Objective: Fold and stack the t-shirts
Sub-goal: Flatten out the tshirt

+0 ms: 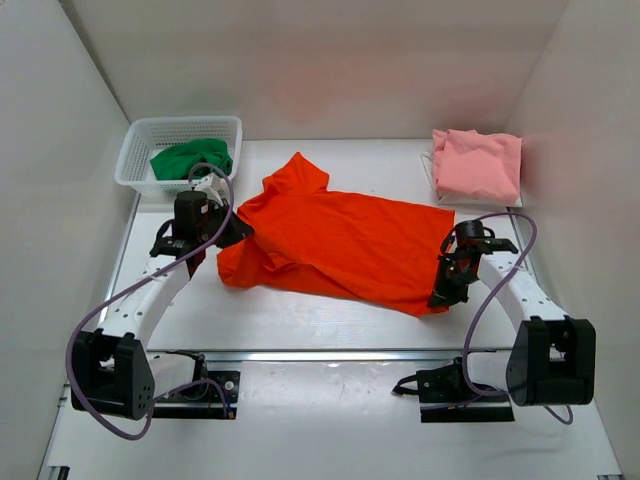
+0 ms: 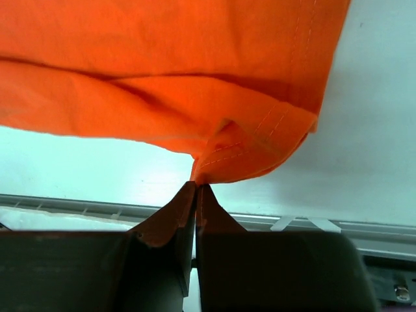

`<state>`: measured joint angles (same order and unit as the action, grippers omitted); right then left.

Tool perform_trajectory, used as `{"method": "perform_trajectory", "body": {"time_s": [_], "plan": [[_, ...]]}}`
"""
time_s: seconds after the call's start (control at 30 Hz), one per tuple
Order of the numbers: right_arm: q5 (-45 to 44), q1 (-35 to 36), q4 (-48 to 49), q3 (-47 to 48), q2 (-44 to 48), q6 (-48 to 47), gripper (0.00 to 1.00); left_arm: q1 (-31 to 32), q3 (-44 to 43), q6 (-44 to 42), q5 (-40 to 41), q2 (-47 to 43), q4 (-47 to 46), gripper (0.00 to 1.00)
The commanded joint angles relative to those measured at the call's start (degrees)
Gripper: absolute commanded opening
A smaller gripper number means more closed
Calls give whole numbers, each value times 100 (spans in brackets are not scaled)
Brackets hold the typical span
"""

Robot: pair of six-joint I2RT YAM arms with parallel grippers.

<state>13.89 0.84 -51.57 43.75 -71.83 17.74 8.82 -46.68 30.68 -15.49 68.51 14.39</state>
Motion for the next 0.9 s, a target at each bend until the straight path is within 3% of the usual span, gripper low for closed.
{"method": "perform_trajectory", "body": {"time_s": [0.0,0.4,0.7,0.87], "plan": [[-97,214,-344,81,476,159,0,-3,-201,-97,-8,-294,125,0],[167,347,-1443,-77,2163,626,0,15,-96,-141,-68,-1313,942,0],[413,91,-2015,512,2560,397,0,85,-157,26,-113,-1937,1223,0],[561,127,-1980,240,2656,423,0,120,-386,52,-174,-1885,1259,0]]}}
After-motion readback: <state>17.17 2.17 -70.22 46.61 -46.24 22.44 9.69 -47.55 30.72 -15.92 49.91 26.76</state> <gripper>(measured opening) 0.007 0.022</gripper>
